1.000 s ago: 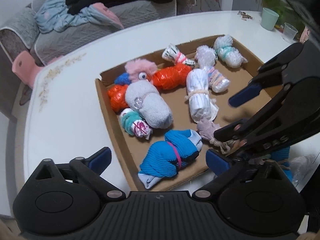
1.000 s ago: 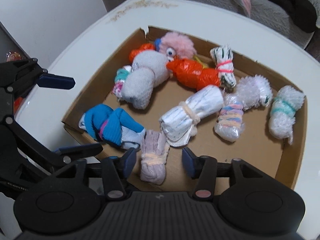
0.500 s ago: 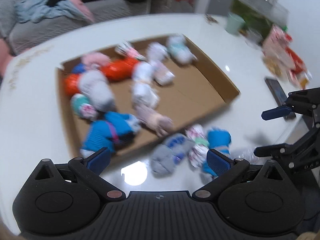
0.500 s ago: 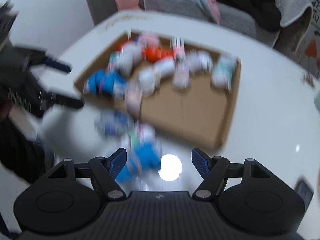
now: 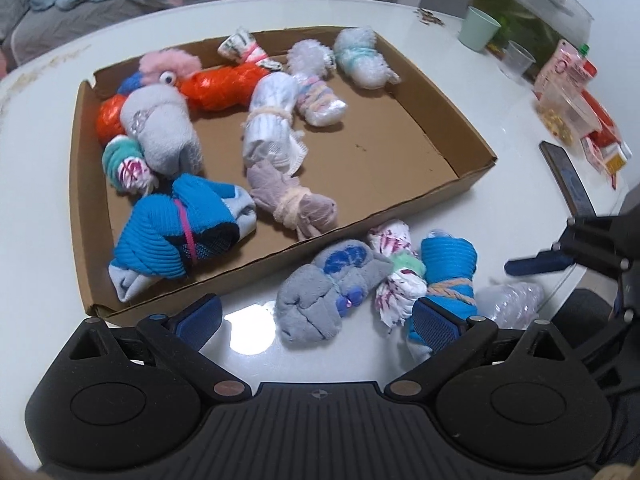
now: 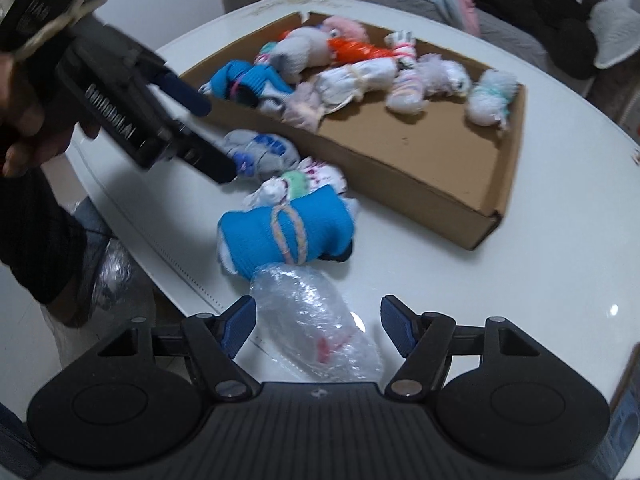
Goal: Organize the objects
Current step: 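Move both grippers back to the remaining bundles beside the tray, then grasp the clear bubble-wrapped bundle with the right gripper while the left grasps the grey sock bundle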
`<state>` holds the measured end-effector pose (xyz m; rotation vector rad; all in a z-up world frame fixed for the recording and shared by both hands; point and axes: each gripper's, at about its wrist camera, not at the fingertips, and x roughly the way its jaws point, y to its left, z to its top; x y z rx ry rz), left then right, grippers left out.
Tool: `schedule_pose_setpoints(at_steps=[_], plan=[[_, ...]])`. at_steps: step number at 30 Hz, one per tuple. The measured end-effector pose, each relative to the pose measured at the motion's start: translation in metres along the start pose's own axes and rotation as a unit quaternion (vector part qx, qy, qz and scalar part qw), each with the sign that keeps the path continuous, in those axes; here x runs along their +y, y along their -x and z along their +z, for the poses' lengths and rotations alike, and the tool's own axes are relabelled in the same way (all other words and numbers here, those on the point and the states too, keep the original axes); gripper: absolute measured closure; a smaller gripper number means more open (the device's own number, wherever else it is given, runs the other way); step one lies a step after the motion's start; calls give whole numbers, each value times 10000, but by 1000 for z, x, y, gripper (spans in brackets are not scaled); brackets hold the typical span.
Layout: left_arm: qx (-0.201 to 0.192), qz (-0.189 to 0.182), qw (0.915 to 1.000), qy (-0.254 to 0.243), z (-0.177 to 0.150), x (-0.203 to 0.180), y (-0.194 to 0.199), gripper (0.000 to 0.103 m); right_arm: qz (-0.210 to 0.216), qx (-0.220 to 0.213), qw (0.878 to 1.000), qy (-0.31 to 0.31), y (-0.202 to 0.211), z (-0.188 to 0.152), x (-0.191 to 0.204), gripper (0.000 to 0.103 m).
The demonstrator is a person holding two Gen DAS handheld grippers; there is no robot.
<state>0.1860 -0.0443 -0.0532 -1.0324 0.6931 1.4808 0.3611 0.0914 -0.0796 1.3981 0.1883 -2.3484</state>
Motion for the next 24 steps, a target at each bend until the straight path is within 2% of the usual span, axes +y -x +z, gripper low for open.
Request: schedule_pose_setpoints(at_steps=[2, 4, 10, 14, 17, 19, 22, 24], plan=[[-57, 46, 10000, -54, 1, -1, -2, 2, -23, 52, 9999, 122, -4, -1, 4, 42], [-45, 18, 10000, -43, 1, -1, -6, 3, 9, 69, 9999, 134, -8, -1, 4, 51], [-54, -26, 9998, -168, -1, -5, -17, 8, 25, 48, 10000, -25, -7, -3, 2, 57], [-150, -154, 9998, -56, -1, -5, -19, 17, 50, 22, 9999, -133, -8, -5, -1, 58], [-137, -207, 9997, 10, -1, -5, -23, 29, 59, 20, 9998, -169, -10, -5, -2, 58], [-157, -184, 9997, -38, -1, -7, -24, 31, 59, 20, 9998, -207, -11, -5, -2, 59], [-176, -171, 9996, -122, 0, -9, -24, 45, 54, 12, 9997, -246, -11, -5, -4, 61], [-175, -156, 9996, -182, -1, -11, -23, 48, 44, -3, 9996, -283, -10, -5, -4, 63]])
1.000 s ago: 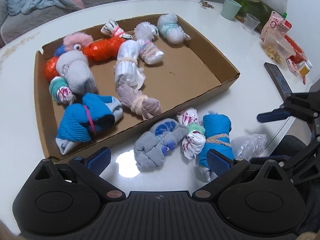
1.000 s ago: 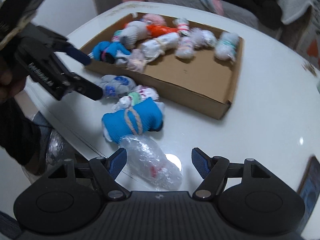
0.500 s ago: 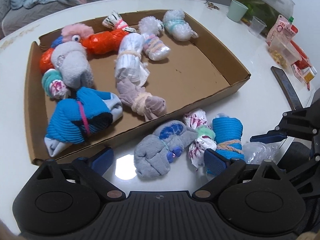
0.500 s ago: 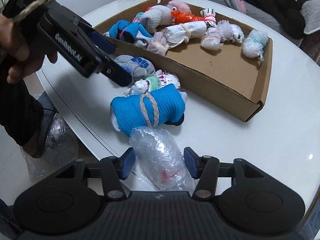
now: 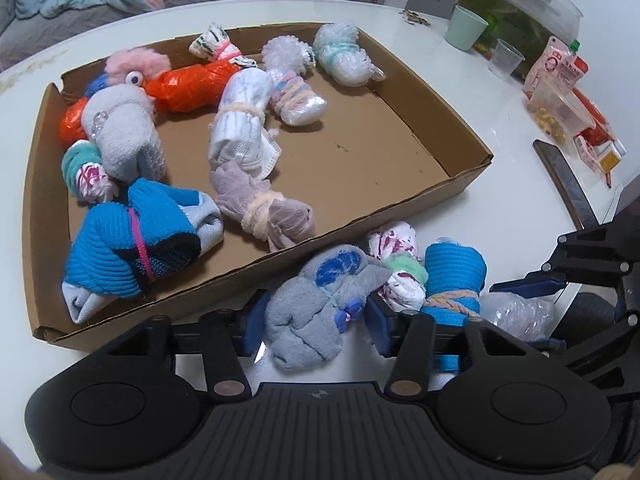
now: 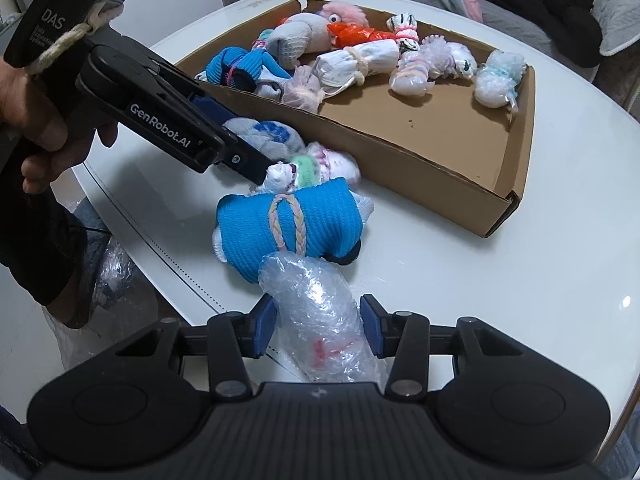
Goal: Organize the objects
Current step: 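Grasp the clear bubble-wrapped bundle with the right gripper while the left grasps the grey sock bundle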
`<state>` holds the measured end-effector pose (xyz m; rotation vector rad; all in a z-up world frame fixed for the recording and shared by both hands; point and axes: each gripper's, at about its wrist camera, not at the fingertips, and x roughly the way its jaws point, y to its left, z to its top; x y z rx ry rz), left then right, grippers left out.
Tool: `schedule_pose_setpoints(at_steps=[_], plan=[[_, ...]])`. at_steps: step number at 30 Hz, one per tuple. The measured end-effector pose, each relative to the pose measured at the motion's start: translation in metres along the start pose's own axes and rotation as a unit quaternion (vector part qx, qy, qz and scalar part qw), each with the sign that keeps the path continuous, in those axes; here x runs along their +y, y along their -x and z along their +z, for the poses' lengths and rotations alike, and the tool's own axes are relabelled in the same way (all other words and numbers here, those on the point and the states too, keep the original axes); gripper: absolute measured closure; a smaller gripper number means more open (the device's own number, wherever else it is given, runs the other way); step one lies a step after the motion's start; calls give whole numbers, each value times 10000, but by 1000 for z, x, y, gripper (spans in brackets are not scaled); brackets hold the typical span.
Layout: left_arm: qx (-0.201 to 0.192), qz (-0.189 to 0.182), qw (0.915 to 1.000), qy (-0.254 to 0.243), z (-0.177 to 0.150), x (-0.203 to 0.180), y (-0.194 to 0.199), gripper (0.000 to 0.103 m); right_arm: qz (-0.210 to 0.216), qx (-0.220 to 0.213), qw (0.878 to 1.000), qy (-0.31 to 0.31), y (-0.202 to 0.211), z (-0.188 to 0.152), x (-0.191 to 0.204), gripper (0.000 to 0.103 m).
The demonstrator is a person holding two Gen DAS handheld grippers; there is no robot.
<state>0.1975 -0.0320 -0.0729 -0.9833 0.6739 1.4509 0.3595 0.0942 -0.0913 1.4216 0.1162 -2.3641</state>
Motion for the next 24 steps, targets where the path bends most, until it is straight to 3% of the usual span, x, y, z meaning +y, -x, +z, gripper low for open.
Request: schedule_pose_setpoints(at_steps=[13, 18, 24], plan=[[305, 65, 9993, -191, 4, -6, 28, 51, 34, -172, 9991, -379, 19, -5, -16, 69], [191, -33, 9996, -224, 14, -8, 45, 51, -35, -228, 9985, -493, 35, -3, -27, 69], [-257, -86, 9993, -263, 45, -10, 60, 50, -214, -387, 9971, -615, 61, 7, -44, 69]])
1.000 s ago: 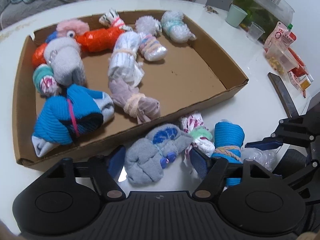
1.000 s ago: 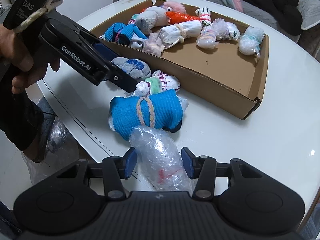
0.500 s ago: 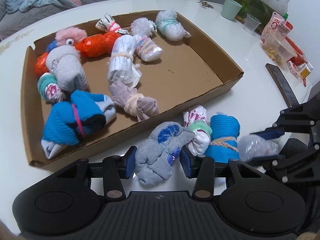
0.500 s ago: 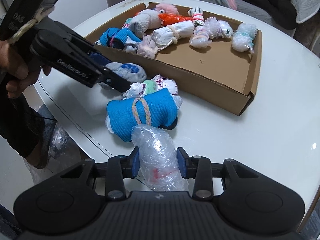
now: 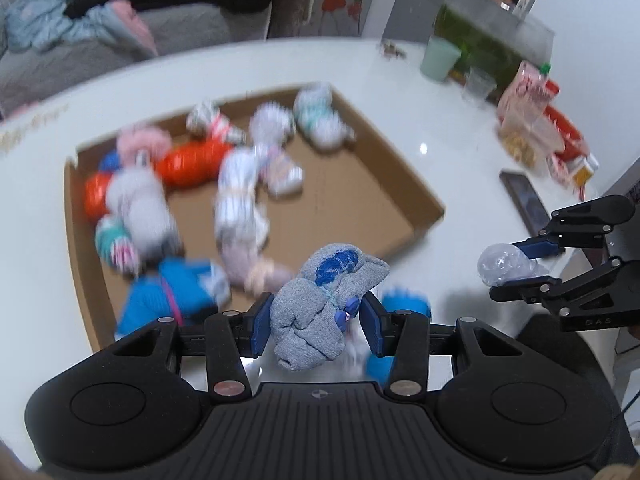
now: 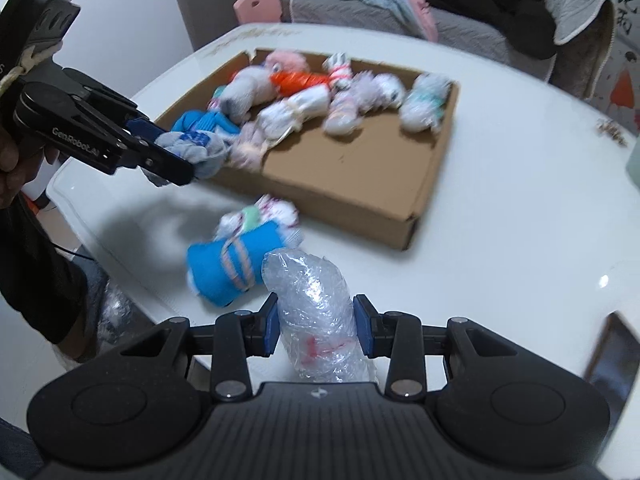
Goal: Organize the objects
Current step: 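Grasp the clear bubble-wrapped bundle with the right gripper while the left grasps the grey sock bundle, then carry both bundles into the tray, lower them and open both grippers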
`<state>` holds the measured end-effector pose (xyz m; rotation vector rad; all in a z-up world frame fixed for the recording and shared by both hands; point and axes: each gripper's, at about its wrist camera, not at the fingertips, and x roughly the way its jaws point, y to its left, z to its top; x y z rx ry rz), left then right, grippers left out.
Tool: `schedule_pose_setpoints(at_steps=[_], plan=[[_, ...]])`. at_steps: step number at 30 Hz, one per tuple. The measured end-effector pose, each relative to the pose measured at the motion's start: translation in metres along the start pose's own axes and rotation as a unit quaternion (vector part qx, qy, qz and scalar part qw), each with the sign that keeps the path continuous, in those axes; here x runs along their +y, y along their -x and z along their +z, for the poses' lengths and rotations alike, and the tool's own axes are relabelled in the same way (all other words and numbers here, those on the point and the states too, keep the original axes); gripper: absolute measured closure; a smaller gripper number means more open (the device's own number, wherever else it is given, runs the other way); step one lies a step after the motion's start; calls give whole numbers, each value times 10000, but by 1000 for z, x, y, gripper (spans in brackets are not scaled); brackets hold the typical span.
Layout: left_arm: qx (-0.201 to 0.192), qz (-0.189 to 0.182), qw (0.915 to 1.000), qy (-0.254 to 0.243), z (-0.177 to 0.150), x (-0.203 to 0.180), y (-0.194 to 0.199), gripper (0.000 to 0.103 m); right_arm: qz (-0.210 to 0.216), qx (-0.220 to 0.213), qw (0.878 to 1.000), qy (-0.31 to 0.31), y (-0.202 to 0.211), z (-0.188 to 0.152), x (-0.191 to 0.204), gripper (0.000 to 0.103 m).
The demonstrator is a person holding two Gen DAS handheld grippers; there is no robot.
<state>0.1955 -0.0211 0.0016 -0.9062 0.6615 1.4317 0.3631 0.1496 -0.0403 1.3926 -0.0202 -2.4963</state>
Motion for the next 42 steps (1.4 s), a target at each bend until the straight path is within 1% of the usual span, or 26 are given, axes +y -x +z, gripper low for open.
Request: schedule_pose_setpoints(at_steps=[3, 5, 9, 13, 15, 17, 20, 23, 26, 31, 42], plan=[[-231, 4, 9997, 79, 25, 3, -6, 50, -71, -177, 9997, -126, 12, 20, -15, 69], [-369, -75, 9991, 188, 39, 6, -14, 50, -123, -322, 9991, -236, 18, 37, -25, 69], [-443, -101, 9983, 354, 57, 15, -39, 50, -154, -511, 9980, -326, 15, 76, -37, 69], [-314, -66, 9984, 476, 60, 20, -68, 50, -187, -479, 9974, -503, -11, 111, -50, 69], [-242, -51, 9985, 484, 59, 21, -80, 50, -197, -377, 9974, -589, -30, 124, -54, 69], [-189, -19, 9989, 427, 60, 22, -90, 50, -271, -208, 9980, -535, -50, 133, -56, 69], [-175, -56, 9993, 334, 63, 22, -101, 50, -356, 79, 9981, -497, -72, 136, -57, 69], [-213, -98, 9994, 249, 65, 21, -110, 50, -398, 240, 9973, -574, -88, 136, -61, 69], [-263, 54, 9996, 117, 65, 20, -117, 50, -350, 313, 9967, -667, -97, 136, -66, 69], [-360, 249, 9989, 164, 66, 25, -119, 50, -362, 400, 9959, -720, -110, 138, -68, 69], [-275, 295, 9991, 97, 67, 22, -124, 49, -453, 500, 9955, -665, -124, 143, -64, 70]])
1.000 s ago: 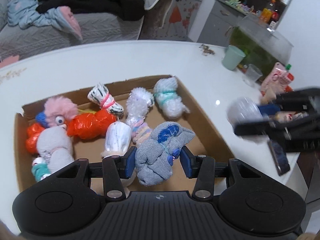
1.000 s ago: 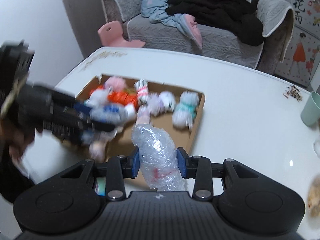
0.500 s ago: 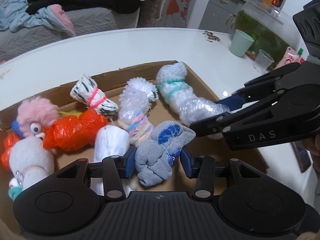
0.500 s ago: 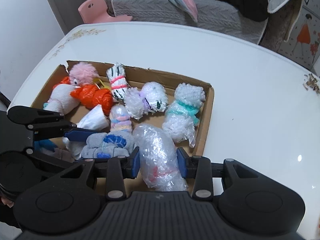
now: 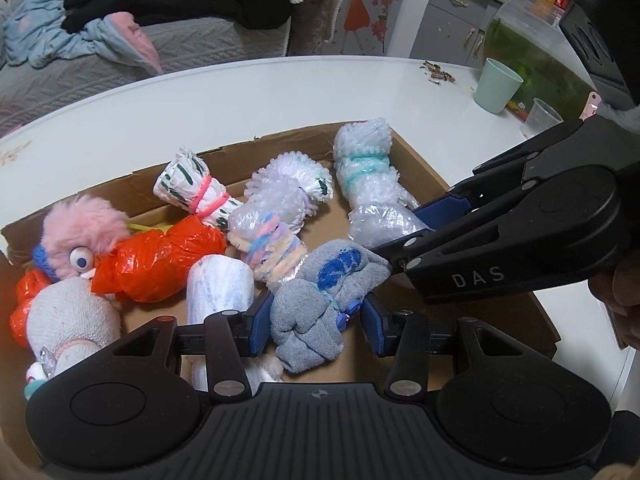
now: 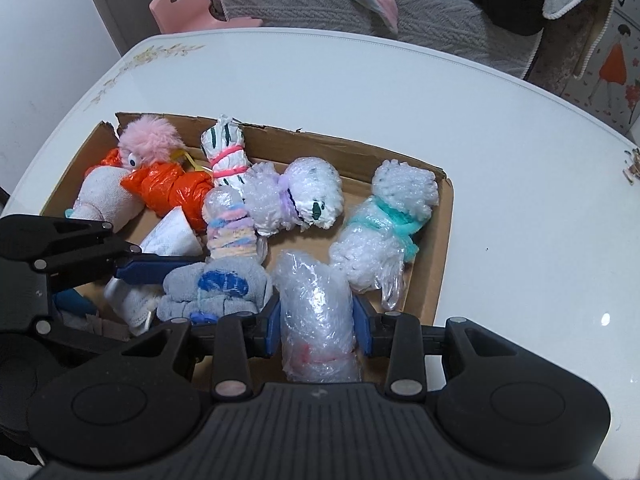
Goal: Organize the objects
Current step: 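Carry both bundles into the tray, lower them and open both grippers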
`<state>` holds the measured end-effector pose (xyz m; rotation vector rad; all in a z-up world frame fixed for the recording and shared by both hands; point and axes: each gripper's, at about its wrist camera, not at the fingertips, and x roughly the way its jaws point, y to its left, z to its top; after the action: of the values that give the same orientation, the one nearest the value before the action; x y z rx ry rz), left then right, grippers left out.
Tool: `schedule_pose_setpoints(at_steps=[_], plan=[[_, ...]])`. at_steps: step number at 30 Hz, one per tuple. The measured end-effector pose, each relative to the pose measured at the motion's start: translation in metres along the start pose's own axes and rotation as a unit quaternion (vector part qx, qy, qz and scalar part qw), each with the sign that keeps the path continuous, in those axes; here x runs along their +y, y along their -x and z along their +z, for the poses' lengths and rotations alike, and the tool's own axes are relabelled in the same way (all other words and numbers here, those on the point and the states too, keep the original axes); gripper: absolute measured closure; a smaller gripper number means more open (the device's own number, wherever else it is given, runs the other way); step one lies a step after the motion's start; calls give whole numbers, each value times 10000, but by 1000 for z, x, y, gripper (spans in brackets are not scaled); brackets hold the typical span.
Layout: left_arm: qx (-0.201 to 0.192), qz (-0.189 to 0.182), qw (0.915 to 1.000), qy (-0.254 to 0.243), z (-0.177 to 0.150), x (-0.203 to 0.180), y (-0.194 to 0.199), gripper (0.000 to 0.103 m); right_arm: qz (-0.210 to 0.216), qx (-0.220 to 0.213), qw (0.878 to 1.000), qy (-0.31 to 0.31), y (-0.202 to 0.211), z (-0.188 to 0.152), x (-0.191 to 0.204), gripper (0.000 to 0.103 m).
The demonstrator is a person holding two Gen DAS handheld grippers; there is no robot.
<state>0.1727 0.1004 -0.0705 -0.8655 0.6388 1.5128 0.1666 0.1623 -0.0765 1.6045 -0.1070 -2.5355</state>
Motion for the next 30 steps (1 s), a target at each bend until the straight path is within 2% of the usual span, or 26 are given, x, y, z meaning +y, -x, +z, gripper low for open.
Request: schedule_pose_setpoints(at_steps=[5, 8, 13, 15, 22, 26, 30], plan=[[13, 93, 9999, -74, -1, -2, 0, 45, -74, 80, 9999, -34, -1, -3, -4, 67], [0, 73, 9999, -108, -2, -3, 1, 35, -60, 62, 9999, -94, 0, -6, -4, 66], [1, 90, 9999, -123, -3, -4, 5, 30, -112, 39, 9999, -97, 5, -6, -4, 63], [13, 87, 9999, -104, -3, -5, 7, 24, -122, 5, 9999, -116, 9, -8, -2, 62], [46, 84, 9998, -165, -4, -12, 22, 22, -169, -156, 9996, -137, 28, -11, 1, 58], [43, 170, 9998, -95, -9, -9, 46, 18, -189, -368, 9989, -208, 50, -16, 2, 56], [74, 206, 9998, -7, -23, -6, 72, 17, -174, -658, 9973, -277, 81, -35, 6, 50]])
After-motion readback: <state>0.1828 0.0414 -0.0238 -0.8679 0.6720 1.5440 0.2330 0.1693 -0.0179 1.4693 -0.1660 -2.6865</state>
